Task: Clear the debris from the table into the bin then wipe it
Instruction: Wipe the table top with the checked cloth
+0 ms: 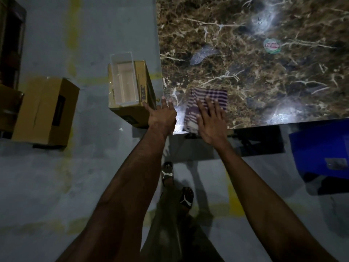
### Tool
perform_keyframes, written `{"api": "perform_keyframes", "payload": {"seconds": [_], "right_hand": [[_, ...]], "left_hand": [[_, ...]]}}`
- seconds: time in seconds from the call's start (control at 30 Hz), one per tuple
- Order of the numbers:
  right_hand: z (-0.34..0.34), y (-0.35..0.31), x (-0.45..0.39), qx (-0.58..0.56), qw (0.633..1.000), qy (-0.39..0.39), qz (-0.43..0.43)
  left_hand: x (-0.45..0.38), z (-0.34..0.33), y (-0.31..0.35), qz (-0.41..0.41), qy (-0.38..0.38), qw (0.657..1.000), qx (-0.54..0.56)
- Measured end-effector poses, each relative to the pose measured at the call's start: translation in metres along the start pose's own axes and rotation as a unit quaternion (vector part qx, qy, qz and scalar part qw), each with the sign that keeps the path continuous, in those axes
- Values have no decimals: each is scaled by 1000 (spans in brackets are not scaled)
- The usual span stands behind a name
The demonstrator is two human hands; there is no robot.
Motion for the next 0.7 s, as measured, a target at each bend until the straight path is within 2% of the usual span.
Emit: {"api": "perform_keyframes", "payload": {"seconds": [0.07,0.2,0.27,0.37,0.5,0.63,0.7], "right_hand": [[-10,-21,-5,2,1000,7,7],[-22,-27,35,15,995,-50,89],[-8,-3,48,19,995,-62,76],[16,29,29,17,999,-32,32],[12,17,-16,1,999,16,-28],[-7,-7,13,22,996,-42,69],[2,11,37,23,996,-52,73]], "left_hand": [[1,0,1,-8,-17,1000,-5],[4,3,-1,-11,-19,1000,-9],[8,6,-1,-19,-20,1000,-13],[11,10,-3,-17,-7,1000,-25],[12,8,-1,-25,-21,999,-26],[12,7,-3,-32,-35,999,-14],[14,7,-3,-33,-39,999,-12]]}}
Point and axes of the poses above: each hand's wrist, its own x-axis away from the middle knuckle, its own z-axis out of the back of the hand, y = z × x, the point moved 7 cm from there along -x, towards the middle knuckle, and after that the axes turned 14 degrees about -x, right-handed, at the moved point
